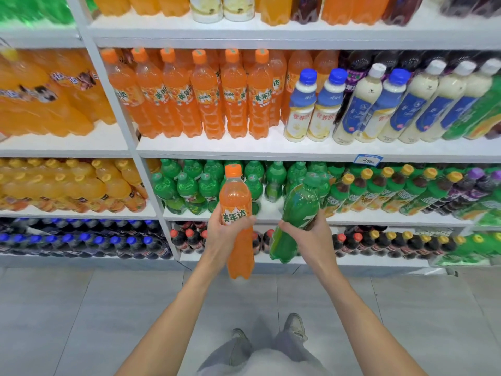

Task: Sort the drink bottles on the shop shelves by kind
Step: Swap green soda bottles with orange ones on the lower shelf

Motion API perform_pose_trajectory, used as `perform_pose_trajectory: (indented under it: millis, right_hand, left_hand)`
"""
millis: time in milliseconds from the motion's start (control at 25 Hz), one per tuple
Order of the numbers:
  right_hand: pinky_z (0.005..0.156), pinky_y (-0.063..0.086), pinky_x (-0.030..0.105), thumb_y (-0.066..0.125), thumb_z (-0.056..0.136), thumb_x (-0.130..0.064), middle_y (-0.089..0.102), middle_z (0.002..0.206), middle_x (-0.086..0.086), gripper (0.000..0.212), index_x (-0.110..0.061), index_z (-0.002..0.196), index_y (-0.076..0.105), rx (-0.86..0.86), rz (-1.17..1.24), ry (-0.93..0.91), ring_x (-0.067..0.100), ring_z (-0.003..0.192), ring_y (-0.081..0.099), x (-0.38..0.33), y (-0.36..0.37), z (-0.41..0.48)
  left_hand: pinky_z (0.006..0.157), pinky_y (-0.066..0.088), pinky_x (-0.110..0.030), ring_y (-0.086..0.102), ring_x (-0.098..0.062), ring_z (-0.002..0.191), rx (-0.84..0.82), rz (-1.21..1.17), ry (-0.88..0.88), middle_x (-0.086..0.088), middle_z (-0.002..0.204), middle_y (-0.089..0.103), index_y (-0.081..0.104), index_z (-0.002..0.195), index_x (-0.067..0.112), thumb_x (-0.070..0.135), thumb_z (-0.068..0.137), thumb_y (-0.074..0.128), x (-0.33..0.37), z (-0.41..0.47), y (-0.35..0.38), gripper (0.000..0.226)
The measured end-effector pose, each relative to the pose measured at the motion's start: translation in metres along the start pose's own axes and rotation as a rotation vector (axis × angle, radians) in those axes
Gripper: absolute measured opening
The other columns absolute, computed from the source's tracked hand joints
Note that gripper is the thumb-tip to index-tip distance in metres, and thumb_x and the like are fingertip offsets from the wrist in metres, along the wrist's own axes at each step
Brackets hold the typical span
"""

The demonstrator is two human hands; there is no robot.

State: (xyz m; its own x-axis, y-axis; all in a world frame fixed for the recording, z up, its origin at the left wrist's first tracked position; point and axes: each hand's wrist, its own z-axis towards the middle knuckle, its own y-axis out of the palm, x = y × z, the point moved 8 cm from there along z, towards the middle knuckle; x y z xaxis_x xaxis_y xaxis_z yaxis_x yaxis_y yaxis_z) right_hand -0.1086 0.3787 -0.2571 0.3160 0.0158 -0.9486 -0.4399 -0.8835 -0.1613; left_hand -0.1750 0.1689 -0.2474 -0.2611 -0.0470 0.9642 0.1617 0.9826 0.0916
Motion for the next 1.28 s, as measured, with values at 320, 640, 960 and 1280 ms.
perform_pose_trajectory:
  millis: [320, 640, 960, 1280]
  right_hand:
    - [0.073, 0.059, 0.027, 0.091, 0.074, -0.023, 0.075, 0.100, -0.008, 0.047, -0.024, 0.113, 0.063, 0.044, -0.041, 0.022, 0.007, 0.087, 0.072, 0.004, 0.017, 0.004]
    - [0.075, 0.055, 0.029, 0.090, 0.071, -0.015, 0.070, 0.105, -0.003, 0.061, -0.019, 0.122, 0.056, 0.030, -0.055, 0.088, 0.014, 0.093, 0.069, 0.034, 0.032, 0.057]
    - [0.082, 0.054, 0.034, 0.091, 0.068, -0.012, 0.070, 0.108, 0.001, 0.063, -0.016, 0.120, 0.057, 0.005, -0.179, 0.088, 0.020, 0.095, 0.067, 0.069, 0.067, 0.125]
    - [0.080, 0.046, 0.024, 0.088, 0.075, -0.007, 0.064, 0.105, 0.001, 0.061, -0.009, 0.127, 0.056, 0.187, -0.138, 0.117, 0.022, 0.094, 0.061, 0.102, 0.089, 0.144]
  left_hand:
    - [0.069, 0.060, -0.043, 0.069, -0.019, 0.076, -0.020, 0.024, 0.018, 0.006, 0.081, 0.072, 0.066, 0.102, 0.024, 0.028, 0.071, 0.079, 0.021, 0.008, -0.020, 0.034]
    - [0.068, 0.060, -0.041, 0.068, -0.014, 0.071, -0.020, 0.014, -0.001, 0.008, 0.077, 0.070, 0.065, 0.099, 0.025, 0.026, 0.072, 0.077, 0.028, 0.042, -0.003, 0.030]
    - [0.063, 0.058, -0.032, 0.069, -0.015, 0.071, 0.029, -0.018, -0.025, 0.002, 0.081, 0.071, 0.068, 0.101, 0.020, 0.023, 0.071, 0.077, 0.024, 0.074, -0.018, 0.031]
    - [0.067, 0.058, -0.035, 0.072, -0.022, 0.081, 0.048, -0.053, -0.071, -0.010, 0.095, 0.075, 0.070, 0.104, 0.019, 0.025, 0.065, 0.080, 0.011, 0.101, -0.053, 0.040]
